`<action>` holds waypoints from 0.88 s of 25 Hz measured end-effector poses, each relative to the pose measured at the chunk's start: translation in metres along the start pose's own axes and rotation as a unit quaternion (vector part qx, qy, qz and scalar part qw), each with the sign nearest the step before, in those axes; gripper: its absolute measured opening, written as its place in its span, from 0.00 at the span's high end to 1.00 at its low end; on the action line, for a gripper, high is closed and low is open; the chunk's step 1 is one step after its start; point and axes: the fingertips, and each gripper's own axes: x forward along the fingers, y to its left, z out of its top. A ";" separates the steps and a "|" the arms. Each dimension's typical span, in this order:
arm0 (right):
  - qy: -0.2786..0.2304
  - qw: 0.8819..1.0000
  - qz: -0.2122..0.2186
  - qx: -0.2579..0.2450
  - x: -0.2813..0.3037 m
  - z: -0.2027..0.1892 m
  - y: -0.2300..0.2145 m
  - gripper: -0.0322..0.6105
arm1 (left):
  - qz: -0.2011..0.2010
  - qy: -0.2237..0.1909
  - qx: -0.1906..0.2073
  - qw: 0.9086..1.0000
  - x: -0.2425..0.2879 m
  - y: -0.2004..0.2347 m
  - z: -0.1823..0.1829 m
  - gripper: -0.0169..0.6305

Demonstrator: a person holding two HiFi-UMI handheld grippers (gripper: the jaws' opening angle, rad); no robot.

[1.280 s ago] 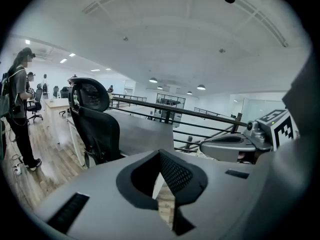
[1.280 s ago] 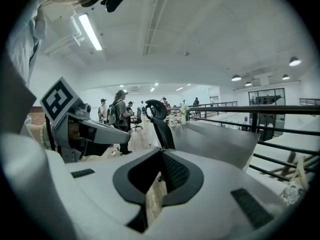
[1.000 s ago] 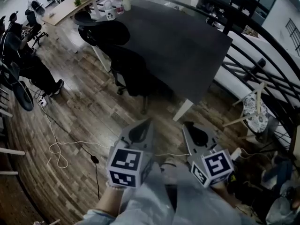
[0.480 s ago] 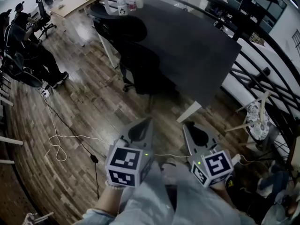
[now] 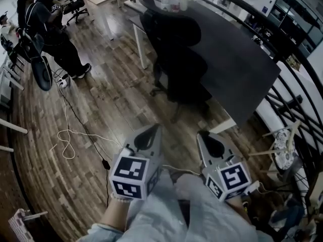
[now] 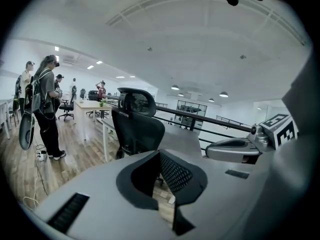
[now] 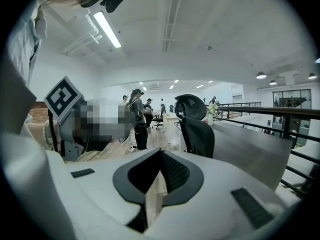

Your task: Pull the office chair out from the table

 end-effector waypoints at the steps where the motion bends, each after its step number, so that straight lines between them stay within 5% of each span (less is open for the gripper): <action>1: 0.000 1.000 0.005 -0.002 0.005 0.002 0.005 0.94 | 0.005 -0.004 0.002 1.000 -0.003 0.007 0.001 0.96; 13: 0.021 0.996 0.073 -0.041 0.054 0.014 0.061 0.94 | 0.079 -0.024 -0.031 0.996 -0.050 0.074 -0.007 0.96; 22: 0.012 0.984 0.163 -0.073 0.113 0.036 0.101 0.94 | 0.194 -0.050 -0.084 0.976 -0.103 0.139 -0.012 0.96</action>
